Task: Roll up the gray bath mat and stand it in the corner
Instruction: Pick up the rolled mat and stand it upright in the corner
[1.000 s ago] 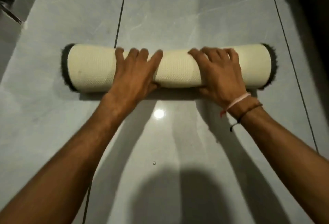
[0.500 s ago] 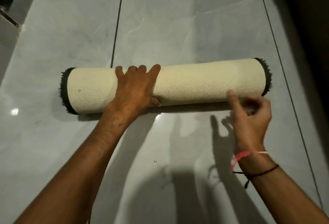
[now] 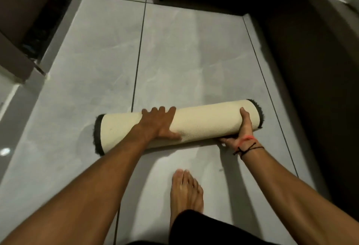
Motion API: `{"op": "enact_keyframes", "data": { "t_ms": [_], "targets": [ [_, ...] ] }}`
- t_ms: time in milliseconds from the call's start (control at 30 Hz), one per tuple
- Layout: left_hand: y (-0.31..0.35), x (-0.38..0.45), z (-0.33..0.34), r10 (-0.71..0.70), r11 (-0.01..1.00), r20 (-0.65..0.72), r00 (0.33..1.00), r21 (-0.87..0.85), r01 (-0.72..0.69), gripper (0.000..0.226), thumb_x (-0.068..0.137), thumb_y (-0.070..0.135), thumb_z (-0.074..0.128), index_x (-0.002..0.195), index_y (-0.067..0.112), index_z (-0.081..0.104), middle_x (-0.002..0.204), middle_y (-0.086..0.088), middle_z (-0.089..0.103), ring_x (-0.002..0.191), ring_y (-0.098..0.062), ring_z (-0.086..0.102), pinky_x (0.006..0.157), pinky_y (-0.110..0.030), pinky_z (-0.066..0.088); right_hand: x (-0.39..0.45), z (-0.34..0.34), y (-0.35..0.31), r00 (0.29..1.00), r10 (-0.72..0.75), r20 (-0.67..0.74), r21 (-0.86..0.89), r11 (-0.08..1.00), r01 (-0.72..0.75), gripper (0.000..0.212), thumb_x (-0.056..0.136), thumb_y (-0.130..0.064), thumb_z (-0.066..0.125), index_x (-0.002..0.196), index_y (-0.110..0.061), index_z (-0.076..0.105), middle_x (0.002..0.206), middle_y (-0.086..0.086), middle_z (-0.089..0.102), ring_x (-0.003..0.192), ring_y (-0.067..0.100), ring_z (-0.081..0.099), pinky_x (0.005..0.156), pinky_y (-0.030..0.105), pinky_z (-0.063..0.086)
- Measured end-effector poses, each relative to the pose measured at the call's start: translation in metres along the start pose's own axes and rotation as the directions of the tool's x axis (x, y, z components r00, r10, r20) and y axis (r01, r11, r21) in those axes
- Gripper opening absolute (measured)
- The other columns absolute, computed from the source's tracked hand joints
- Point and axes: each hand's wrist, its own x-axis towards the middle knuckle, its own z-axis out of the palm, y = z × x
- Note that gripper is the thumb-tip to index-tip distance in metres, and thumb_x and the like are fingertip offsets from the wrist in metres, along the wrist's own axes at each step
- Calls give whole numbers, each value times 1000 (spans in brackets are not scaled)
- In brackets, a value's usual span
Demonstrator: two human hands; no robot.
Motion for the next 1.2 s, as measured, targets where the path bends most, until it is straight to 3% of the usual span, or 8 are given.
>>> {"op": "enact_keyframes", "data": {
  "t_ms": [133, 233, 333, 500, 600, 733, 967, 1200],
  "targets": [
    [-27, 16, -10, 30, 1000, -156, 987, 13, -29, 87, 79, 81, 53, 145, 26, 35, 132, -10, 59, 117, -36, 59, 93, -48, 45, 24, 54, -20, 997, -73, -5, -36, 997, 73, 64, 77, -51, 77, 130, -19, 62, 115, 9, 74, 98, 30, 69, 71, 46, 61],
    [-48, 30, -81, -72, 993, -166, 983, -109, 54, 87, 76, 82, 55, 141, 26, 35, 131, -8, 62, 116, -37, 62, 91, -49, 46, 3, 147, -76, 967, -252, -27, -14, 968, 251, 64, 67, -35, 88, 126, -17, 67, 123, 11, 76, 107, 33, 74, 83, 56, 63],
    [-73, 46, -161, -239, 930, -272, 932, -339, 139, 96, 75, 74, 65, 147, 25, 25, 139, -12, 59, 116, -40, 61, 91, -50, 48, -33, 270, -137, 885, -434, 167, -5, 898, 441, 62, 68, -18, 89, 125, -12, 67, 120, 12, 77, 109, 34, 74, 94, 60, 59],
    [-111, 85, -309, -441, 706, -315, 840, -699, 108, 141, 58, 79, 74, 155, 37, -20, 151, -11, 49, 129, -39, 55, 100, -56, 49, -109, 469, -222, 610, -492, 621, -108, 717, 689, 67, 65, -7, 91, 124, -1, 61, 120, 21, 75, 108, 33, 74, 95, 50, 61],
    [-146, 105, -412, -437, 505, -370, 820, -855, -117, 135, 56, 74, 83, 159, 43, 3, 158, 1, 43, 142, -23, 46, 109, -52, 47, -149, 575, -262, 461, -412, 786, -182, 558, 810, 60, 66, -5, 94, 116, -17, 63, 119, 10, 75, 108, 24, 74, 96, 48, 61],
    [-208, 139, -548, -464, 225, -411, 785, -912, -344, 111, 63, 23, 97, 154, 37, 34, 144, 14, 57, 136, -7, 52, 102, -34, 55, -167, 699, -307, 348, -313, 884, -193, 434, 880, 68, 64, -9, 96, 117, -31, 60, 125, 0, 71, 116, 17, 69, 103, 45, 57],
    [-318, 247, -680, -488, 208, -470, 735, -881, -425, 100, 62, -5, 92, 149, 13, 46, 138, -2, 64, 126, -10, 62, 89, -18, 56, -120, 880, -372, 376, -240, 895, -249, 430, 868, 69, 65, -7, 93, 124, -25, 62, 120, -6, 75, 114, 10, 71, 101, 34, 58],
    [-404, 368, -731, -601, 125, -373, 707, -918, -377, 115, 53, 49, 97, 151, 40, 38, 146, 5, 58, 135, -15, 55, 101, -54, 56, -28, 1024, -393, 432, -162, 887, -347, 382, 857, 77, 56, -22, 93, 125, -33, 61, 119, -18, 74, 116, 4, 68, 103, 37, 58]
  ]
}}
